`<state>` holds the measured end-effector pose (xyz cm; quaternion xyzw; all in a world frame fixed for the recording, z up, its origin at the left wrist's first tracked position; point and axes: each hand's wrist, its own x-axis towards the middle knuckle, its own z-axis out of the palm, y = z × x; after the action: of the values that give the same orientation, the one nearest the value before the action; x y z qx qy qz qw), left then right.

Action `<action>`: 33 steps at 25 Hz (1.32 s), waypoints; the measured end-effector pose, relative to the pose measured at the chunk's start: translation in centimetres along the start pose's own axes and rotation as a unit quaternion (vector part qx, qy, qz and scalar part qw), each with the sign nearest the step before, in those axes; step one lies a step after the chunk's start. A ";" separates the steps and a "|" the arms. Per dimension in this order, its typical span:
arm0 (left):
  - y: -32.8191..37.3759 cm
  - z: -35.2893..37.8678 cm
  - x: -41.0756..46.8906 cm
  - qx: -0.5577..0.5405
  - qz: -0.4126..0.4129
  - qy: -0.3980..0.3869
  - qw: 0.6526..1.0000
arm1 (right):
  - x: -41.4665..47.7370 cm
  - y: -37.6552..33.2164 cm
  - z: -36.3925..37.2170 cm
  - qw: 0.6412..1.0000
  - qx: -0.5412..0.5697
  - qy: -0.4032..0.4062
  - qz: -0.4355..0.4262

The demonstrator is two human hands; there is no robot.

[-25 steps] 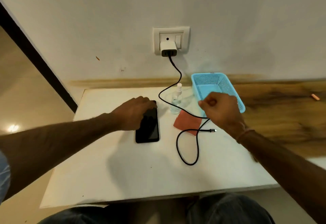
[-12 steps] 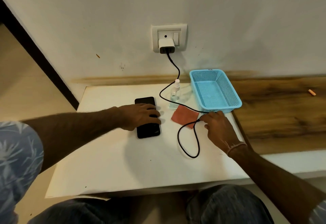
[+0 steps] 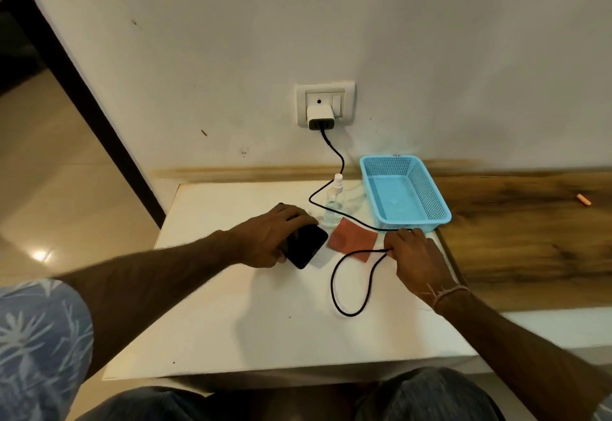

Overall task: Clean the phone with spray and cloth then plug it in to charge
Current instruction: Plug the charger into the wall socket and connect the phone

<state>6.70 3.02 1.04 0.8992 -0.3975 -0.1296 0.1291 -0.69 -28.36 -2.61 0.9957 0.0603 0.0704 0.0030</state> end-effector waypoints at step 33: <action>4.5 6.8 -5.6 -0.315 -0.182 0.436 0.823 | 4.5 -13.8 -13.4 0.920 0.371 -0.102 -0.070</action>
<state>-2.30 3.44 -3.05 0.8281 -0.0666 0.1367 0.5396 0.23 -14.17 11.05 0.9206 0.1509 -0.0590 -0.3554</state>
